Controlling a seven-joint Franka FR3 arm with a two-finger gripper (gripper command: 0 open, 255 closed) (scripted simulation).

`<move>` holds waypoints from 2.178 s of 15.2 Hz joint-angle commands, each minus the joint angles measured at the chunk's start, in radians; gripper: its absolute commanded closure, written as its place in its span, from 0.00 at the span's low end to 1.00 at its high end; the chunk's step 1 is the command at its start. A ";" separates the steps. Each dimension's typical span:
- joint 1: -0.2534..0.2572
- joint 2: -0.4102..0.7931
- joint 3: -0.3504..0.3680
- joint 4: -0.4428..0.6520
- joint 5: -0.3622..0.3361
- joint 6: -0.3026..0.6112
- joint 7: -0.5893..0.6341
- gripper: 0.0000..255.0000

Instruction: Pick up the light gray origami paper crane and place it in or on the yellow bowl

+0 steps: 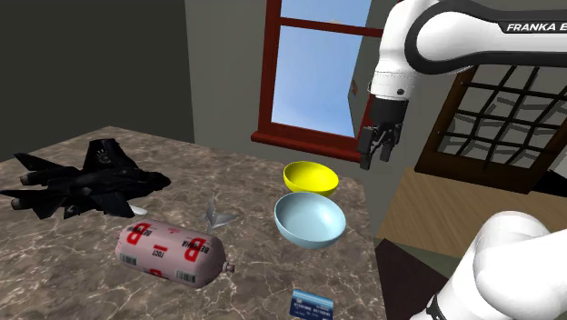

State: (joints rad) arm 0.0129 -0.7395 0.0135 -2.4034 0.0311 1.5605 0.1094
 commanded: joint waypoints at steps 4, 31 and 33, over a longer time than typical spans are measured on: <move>0.017 0.084 0.051 0.026 0.031 0.058 0.059 0.00; 0.177 1.092 0.327 0.811 -0.120 0.241 0.595 0.00; 0.208 1.183 0.324 0.922 -0.147 0.215 0.623 0.00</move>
State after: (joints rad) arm 0.2076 0.3986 0.3395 -1.5350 -0.1022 1.7866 0.7196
